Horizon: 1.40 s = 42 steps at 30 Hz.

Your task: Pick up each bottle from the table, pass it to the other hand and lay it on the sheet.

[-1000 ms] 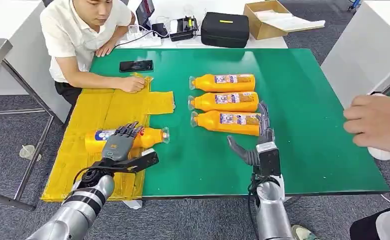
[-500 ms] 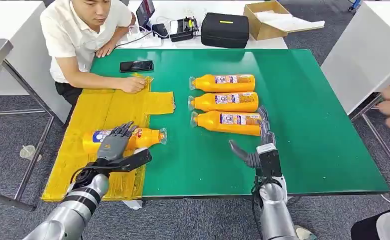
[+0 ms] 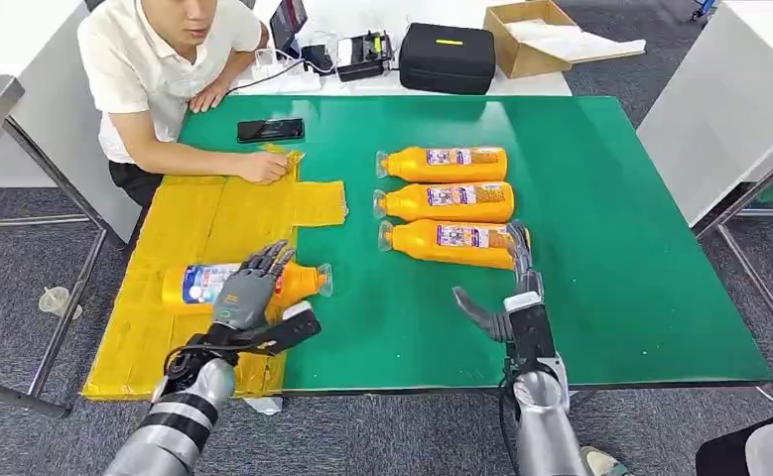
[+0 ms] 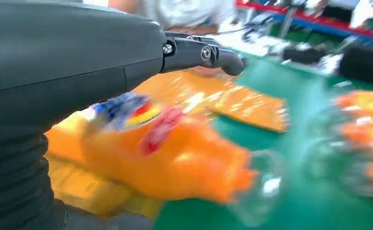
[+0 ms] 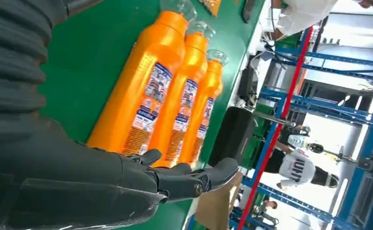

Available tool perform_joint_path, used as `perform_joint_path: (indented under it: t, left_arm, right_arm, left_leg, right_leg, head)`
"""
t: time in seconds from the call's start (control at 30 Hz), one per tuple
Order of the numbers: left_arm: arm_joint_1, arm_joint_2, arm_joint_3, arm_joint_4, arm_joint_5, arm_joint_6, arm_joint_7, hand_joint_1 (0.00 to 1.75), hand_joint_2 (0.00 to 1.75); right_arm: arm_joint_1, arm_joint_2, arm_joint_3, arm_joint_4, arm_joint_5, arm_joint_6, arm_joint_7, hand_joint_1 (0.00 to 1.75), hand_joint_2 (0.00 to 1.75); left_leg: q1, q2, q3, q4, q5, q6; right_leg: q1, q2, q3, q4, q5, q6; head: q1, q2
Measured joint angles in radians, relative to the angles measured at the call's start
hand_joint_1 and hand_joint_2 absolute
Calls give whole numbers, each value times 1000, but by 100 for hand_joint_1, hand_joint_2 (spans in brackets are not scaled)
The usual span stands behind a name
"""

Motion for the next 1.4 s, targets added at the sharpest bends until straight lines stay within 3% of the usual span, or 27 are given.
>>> perform_joint_path:
  t: [0.43,0.47,0.5,0.6,0.73,1.1,1.17,1.27,1.4]
  left_arm:
    - [195,-44,-160,-413,161,-58,-27,0,175]
    - [202,-47,-164,-430,162,-59,-27,0,175]
    - [208,-48,-167,-445,163,-60,-27,0,175]
    - [219,-49,-173,-475,172,-68,-30,0,175]
    - [236,-58,-193,-518,231,-83,-56,0,175]
    - [261,-63,-222,-568,263,-84,-58,0,175]
    - [275,-70,-224,-577,333,-116,-55,0,175]
    - [319,-89,-225,-590,537,-213,-33,0,175]
    - [353,-92,-224,-591,705,-269,-5,0,175]
  right_arm:
    - [46,19,-11,-43,99,-18,122,0,175]
    - [47,21,-11,-45,101,-18,123,0,0]
    - [49,22,-11,-47,101,-19,124,0,175]
    - [51,26,-11,-53,93,-7,124,0,175]
    - [70,21,15,-56,8,103,89,0,175]
    - [93,15,61,-80,27,75,88,0,175]
    - [102,14,66,-99,138,-33,116,0,175]
    - [117,2,80,-147,420,-227,205,0,175]
    - [125,-39,95,-174,662,-297,311,0,175]
  left_leg:
    - [0,0,-1,0,0,0]
    - [0,0,-1,0,0,0]
    - [0,0,-1,0,0,0]
    - [0,0,-1,0,0,0]
    - [0,0,-1,0,0,0]
    - [0,0,-1,0,0,0]
    - [0,0,-1,0,0,0]
    - [0,0,-1,0,-1,0]
    - [0,-1,-1,0,-1,0]
  right_leg:
    - [0,0,-1,0,0,0]
    - [0,0,-1,0,0,0]
    - [0,0,-1,0,0,0]
    - [0,0,-1,0,0,0]
    - [0,0,-1,0,0,0]
    - [0,0,-1,0,0,0]
    - [0,0,-1,0,0,0]
    - [0,0,-1,0,0,0]
    - [0,0,-1,-1,-1,0]
  head:
    - [0,0]
    - [0,0]
    - [0,0]
    - [0,0]
    - [0,0]
    - [0,0]
    - [0,0]
    - [0,0]
    - [0,0]
